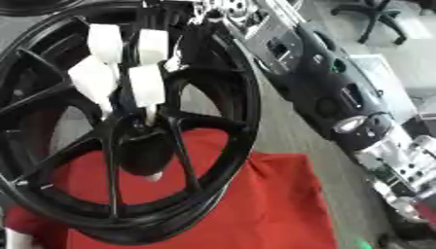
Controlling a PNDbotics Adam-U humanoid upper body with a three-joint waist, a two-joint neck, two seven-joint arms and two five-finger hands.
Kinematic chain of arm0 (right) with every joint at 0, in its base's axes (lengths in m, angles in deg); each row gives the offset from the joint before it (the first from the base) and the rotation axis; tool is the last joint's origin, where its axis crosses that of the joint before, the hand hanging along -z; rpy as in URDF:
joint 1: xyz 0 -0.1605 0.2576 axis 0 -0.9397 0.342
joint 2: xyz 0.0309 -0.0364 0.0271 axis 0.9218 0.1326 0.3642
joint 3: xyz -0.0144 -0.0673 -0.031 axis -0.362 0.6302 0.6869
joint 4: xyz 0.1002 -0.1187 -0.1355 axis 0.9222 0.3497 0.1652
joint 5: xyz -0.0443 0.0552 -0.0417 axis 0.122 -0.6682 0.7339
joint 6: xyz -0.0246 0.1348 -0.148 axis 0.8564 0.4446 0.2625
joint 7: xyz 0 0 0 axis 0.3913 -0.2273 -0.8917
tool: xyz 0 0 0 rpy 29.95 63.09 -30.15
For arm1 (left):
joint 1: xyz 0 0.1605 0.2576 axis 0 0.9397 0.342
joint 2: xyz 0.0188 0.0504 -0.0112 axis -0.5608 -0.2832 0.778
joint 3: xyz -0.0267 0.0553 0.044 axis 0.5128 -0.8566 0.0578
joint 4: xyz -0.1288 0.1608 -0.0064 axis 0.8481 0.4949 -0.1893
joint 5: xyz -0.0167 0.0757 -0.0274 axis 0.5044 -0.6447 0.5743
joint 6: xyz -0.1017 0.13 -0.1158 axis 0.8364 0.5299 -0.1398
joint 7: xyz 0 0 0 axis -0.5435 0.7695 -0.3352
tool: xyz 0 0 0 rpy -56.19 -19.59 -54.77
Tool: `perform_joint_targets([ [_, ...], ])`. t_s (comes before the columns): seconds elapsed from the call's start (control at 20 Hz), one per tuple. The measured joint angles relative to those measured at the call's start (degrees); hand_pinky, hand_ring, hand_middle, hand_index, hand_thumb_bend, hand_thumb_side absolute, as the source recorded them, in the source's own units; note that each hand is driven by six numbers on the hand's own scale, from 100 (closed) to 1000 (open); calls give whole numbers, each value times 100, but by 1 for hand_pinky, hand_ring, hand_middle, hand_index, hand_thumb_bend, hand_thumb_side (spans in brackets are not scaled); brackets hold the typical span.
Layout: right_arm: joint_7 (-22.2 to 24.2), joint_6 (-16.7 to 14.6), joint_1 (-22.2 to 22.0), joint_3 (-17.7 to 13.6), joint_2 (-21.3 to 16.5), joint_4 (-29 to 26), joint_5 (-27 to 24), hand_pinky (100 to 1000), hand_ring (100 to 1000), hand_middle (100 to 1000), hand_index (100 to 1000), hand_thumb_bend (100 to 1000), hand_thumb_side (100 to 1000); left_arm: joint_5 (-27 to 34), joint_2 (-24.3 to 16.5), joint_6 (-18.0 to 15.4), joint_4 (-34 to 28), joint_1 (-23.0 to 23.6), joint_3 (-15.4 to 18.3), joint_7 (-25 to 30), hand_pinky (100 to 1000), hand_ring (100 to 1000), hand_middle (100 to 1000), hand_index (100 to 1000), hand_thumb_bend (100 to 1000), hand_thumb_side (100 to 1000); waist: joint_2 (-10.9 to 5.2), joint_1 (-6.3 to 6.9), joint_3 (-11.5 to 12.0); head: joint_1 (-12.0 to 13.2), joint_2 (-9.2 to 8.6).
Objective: Pull the pin out of the wheel hub.
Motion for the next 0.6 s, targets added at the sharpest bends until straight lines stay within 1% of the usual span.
perform_joint_targets([
  [0.3, 141, -39, -17, 0, -5, 0, 83, 772, 708, 625, 728, 470, 100, -2, 0, 0, 0, -5, -1, 1, 813, 910, 843, 817, 220, 901, -1, -12, -7, -6, 0],
  [0.5, 134, -24, -17, -1, -7, -1, 83, 771, 707, 617, 722, 472, 100, -2, 0, 8, 0, -6, -3, 9, 814, 910, 844, 817, 221, 902, -1, -25, -9, -6, 0],
  [0.6, 107, 3, -17, -1, -10, -28, 71, 767, 702, 598, 709, 472, 100, -3, 0, 10, 0, -6, -3, 11, 814, 910, 844, 817, 220, 902, -1, -28, -9, -6, 0],
])
